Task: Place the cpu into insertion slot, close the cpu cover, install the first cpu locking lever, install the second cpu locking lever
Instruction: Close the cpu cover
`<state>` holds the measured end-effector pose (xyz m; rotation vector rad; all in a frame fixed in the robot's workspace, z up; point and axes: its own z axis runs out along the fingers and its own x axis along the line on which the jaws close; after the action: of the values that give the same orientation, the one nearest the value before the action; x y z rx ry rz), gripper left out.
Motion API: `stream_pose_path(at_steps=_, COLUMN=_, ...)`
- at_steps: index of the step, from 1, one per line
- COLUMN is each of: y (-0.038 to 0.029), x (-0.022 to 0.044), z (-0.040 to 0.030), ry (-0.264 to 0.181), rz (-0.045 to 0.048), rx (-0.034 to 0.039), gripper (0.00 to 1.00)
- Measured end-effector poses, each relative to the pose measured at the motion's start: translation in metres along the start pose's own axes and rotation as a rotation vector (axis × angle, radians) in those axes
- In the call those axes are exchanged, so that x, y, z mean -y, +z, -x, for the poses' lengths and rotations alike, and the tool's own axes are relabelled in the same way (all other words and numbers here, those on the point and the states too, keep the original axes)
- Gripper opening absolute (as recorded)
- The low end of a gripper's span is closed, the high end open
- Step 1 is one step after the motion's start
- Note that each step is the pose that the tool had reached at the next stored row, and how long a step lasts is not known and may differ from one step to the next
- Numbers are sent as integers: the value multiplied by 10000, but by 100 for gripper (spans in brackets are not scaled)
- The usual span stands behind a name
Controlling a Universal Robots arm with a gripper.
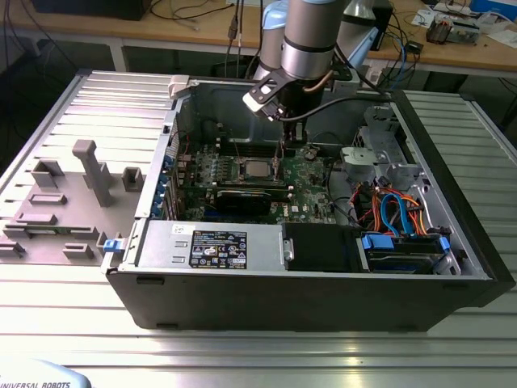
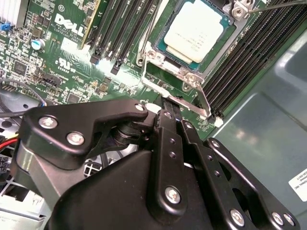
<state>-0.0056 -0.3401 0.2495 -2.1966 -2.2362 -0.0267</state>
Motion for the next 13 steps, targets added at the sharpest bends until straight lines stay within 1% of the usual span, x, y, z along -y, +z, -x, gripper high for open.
stream_pose_path(at_steps=4, y=2, x=31, z=0, ry=-14, rz=0, rx=-1, gripper=11)
stream_pose_path(at_steps=13, y=9, x=136, z=-2, ry=-64, rz=-1, rx=-1, gripper=11)
